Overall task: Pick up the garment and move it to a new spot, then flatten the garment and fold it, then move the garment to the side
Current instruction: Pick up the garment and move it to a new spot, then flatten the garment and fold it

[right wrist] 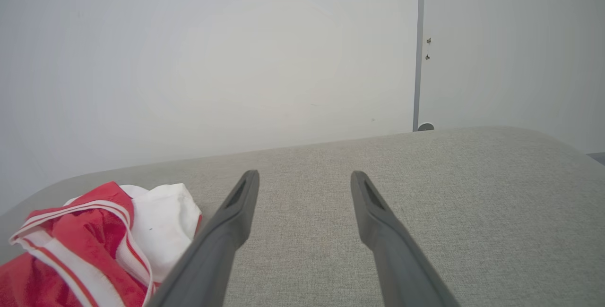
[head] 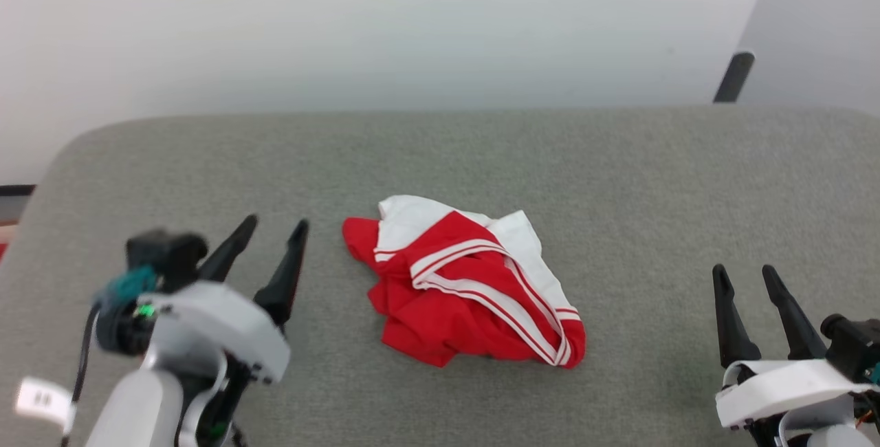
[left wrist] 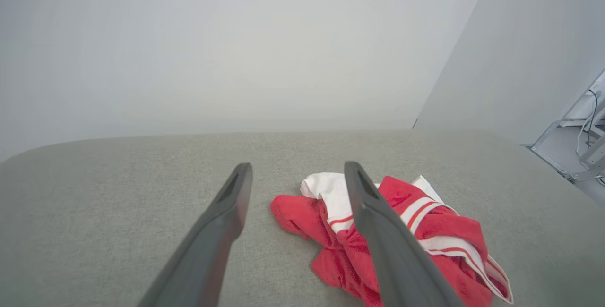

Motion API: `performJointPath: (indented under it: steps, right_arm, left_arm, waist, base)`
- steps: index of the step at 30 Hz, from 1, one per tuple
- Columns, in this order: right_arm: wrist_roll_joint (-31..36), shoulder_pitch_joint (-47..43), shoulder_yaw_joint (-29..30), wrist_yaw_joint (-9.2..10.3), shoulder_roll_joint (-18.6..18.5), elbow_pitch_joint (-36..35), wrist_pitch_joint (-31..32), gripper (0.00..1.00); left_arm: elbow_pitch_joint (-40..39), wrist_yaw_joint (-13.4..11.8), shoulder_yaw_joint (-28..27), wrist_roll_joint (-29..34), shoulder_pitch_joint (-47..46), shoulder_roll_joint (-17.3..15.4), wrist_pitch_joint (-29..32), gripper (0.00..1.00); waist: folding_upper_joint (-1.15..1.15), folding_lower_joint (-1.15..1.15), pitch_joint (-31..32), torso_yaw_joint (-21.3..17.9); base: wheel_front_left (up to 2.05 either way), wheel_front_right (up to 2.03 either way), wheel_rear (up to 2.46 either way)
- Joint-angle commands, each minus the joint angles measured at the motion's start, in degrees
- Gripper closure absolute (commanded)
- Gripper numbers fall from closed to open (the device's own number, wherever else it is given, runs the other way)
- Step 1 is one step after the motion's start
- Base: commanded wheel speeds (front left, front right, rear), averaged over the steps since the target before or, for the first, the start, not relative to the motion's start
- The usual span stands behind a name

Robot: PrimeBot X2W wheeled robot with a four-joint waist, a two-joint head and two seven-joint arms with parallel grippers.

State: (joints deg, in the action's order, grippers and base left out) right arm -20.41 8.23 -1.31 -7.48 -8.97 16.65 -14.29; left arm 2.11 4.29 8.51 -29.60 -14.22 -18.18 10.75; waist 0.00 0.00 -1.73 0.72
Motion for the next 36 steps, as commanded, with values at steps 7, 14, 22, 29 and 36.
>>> performJointPath:
  steps: [7, 14, 22, 29, 36]
  right_arm:
    - [1.69, -2.31, 0.36, -0.02, -0.14, -1.21, 0.05, 0.0]
    - [2.1, -3.74, 1.55, -0.02, 0.13, -1.49, -0.3, 0.0]
    - [2.39, -5.55, 3.12, -0.02, 0.72, -1.67, -0.39, 0.0]
    - [2.09, -5.45, 2.74, -0.02, 0.92, -1.81, 0.62, 0.0]
    - [0.87, -4.27, 0.81, -0.02, -0.51, -2.29, 3.64, 0.0]
  left_arm:
    - [3.55, -0.7, -2.84, 2.08, 5.69, -0.51, -10.59, 0.0]
    - [6.71, -0.3, -5.1, 2.0, 9.12, -0.57, -19.18, 0.0]
    - [9.69, -0.33, -6.48, 1.56, 10.82, -0.6, -23.09, 0.0]
    - [10.25, -0.37, -6.42, 1.24, 10.17, -0.71, -23.38, 0.0]
    - [9.83, -0.44, -5.33, 1.52, 9.17, -0.71, -22.61, 0.0]
  waist:
    - [0.0, 0.0, 2.97, 2.35]
    - [0.0, 0.0, 3.6, 2.52]
    - [0.0, 0.0, 4.0, 2.44]
    - [0.0, 0.0, 3.82, 2.72]
    - [0.0, 0.0, 3.03, 4.92]
  base:
    - [0.0, 0.0, 0.0]
    - [0.0, 0.0, 0.0]
    - [0.0, 0.0, 0.0]
    - [0.0, 0.0, 0.0]
    - [0.0, 0.0, 0.0]
